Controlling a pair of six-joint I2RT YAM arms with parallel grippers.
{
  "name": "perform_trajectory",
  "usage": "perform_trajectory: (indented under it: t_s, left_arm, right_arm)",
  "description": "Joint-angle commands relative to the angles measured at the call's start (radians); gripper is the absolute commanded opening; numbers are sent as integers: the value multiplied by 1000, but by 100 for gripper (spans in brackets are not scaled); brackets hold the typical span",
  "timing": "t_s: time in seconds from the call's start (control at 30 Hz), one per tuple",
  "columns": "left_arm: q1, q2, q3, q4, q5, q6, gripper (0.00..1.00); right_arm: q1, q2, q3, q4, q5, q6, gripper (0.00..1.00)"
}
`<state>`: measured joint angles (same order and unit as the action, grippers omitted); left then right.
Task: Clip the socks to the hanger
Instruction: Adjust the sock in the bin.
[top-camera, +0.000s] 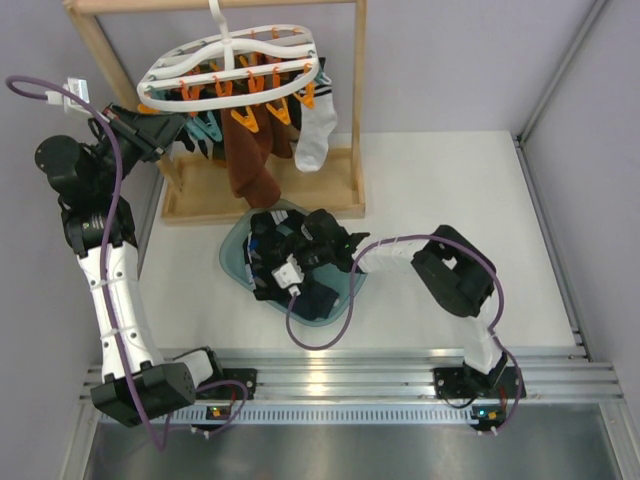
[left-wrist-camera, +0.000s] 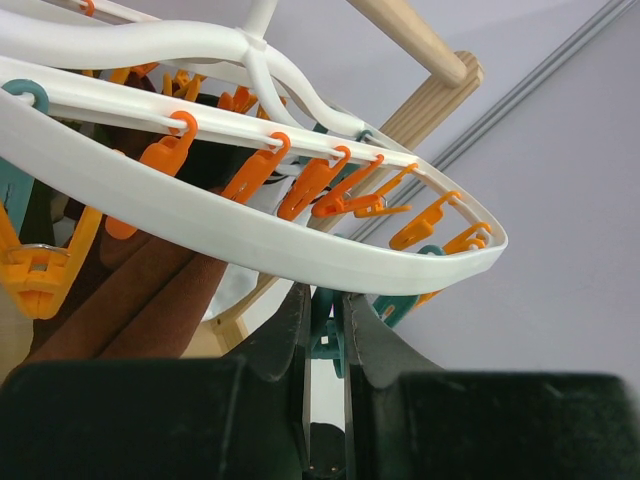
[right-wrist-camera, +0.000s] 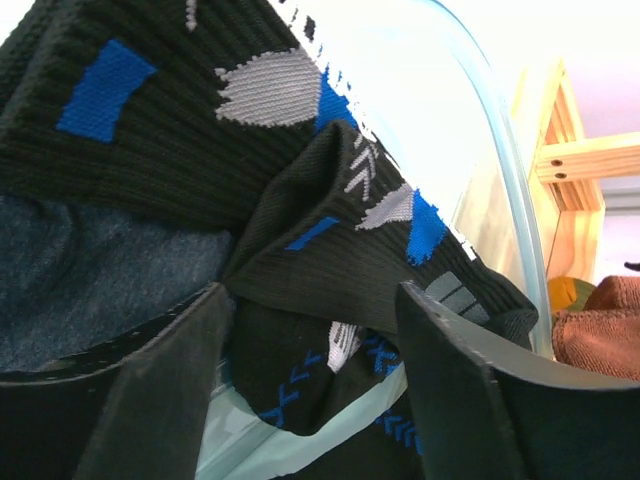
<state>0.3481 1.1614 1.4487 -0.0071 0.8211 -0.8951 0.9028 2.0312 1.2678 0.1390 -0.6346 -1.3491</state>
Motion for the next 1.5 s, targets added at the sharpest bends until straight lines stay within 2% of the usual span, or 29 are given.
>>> perform_trajectory:
  t_s: [0.0,0.23,0.37,0.47,0.53,0.57,0.77,0.9,1.03,1.13,1.33,1.47]
  left_arm:
    - [-6,14,-5,12,-19,1,0]
    - [-6,21,-4,12,-17,1,0]
    - [-6,18,-7,12,-19,2,0]
    - [-4,18,-11,10,-19,2,0]
    - [-6,17,-13,12,-20,4,0]
    - [-6,17,-13,12,-20,5,0]
    - [-5,15,-13,-14,-13,12,0]
    - [-4,14,-13,-16,-13,19,0]
    - [-5,17,-4,-19,4,41,0]
    - [-5,20,1,-25,18,59,0]
    - [-5,18,-2,-39,61,94,0]
    - [-4,20,7,-53,79,110,0]
  right_arm:
    - [18,7,1,-10,-39,-41,69]
    - [25,34,16,-6,-36,-53,71]
    - [27,55,25,78,-28,11,62]
    - [28,61,28,131,-19,56,51]
    - [28,52,28,149,-17,89,40]
    - [27,44,27,151,-23,116,31]
    - [27,-42,-7,148,-30,188,0]
    - [24,-91,11,180,6,319,0]
    - [12,-134,131,174,10,592,0]
    - [2,-170,209,159,-14,723,0]
    - [-8,-213,330,134,-39,804,0]
    - [-21,-210,415,74,-59,795,0]
